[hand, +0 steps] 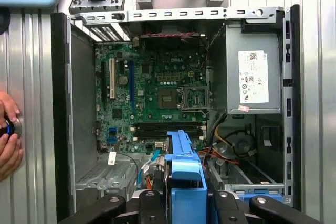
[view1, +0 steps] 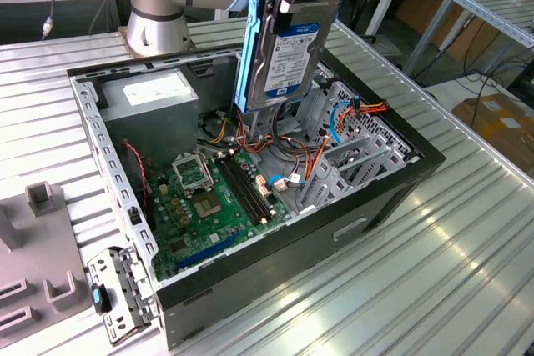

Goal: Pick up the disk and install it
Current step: 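Insert the disk into the insertion slot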

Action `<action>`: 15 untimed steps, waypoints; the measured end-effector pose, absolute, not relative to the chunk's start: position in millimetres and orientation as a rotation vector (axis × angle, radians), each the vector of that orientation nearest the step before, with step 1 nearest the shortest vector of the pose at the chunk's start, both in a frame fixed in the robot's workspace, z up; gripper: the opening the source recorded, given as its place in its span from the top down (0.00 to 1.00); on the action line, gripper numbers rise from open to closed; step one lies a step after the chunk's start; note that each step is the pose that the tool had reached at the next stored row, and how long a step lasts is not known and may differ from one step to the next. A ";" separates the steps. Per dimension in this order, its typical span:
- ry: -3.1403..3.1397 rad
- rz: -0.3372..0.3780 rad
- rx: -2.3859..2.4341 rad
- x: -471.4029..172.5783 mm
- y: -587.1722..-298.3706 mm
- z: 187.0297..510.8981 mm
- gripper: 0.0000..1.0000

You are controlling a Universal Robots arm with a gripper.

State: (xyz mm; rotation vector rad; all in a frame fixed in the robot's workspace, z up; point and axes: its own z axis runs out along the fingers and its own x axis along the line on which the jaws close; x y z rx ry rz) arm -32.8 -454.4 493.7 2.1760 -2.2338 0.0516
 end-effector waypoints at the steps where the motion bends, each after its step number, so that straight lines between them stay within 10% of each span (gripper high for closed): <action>1: -2.234 0.052 2.176 -32.8 -454.6 493.6 0.63; 15: -2.224 0.072 2.167 -29.9 -496.6 492.2 0.63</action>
